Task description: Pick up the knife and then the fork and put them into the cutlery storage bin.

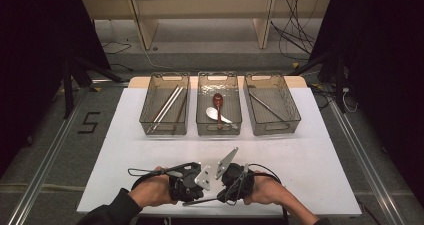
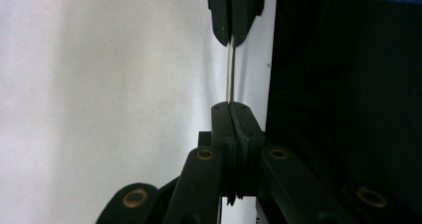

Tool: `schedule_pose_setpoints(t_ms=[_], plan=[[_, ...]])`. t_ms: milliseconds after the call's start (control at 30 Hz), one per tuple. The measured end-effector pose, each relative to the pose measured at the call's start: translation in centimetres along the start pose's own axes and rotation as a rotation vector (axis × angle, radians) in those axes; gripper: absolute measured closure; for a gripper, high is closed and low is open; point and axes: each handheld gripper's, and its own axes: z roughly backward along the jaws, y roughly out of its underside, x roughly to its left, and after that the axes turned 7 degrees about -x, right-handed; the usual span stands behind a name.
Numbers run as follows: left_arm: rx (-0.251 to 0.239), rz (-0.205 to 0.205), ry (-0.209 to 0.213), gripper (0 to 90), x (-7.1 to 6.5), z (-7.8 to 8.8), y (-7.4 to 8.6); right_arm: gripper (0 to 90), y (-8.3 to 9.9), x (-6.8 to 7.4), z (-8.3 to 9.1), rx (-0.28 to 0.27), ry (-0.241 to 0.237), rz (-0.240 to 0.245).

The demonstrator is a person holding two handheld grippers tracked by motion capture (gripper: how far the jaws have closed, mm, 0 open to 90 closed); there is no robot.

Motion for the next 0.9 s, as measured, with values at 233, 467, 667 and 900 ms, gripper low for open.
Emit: schedule_pose_setpoints(t_ms=[233, 467, 667, 900], plan=[[-0.026, 0.051, -0.03, 80.0, 0.7, 0.6, 0.5, 88.5, 0.5, -0.6, 1.9, -0.029, 0.05, -0.031], [-0.059, 0.14, -0.077, 55.8, 1.4, 1.2, 1.6, 88.5, 1.2, -1.9, 5.0, -0.115, 0.135, -0.098], [-0.096, 0.214, -0.13, 36.9, 2.1, 1.6, 2.7, 88.5, 2.1, -3.1, 7.5, -0.156, 0.209, -0.15], [-0.116, 0.291, -0.167, 27.8, 2.9, 1.9, 4.4, 88.5, 3.2, -4.8, 10.7, -0.204, 0.297, -0.188]])
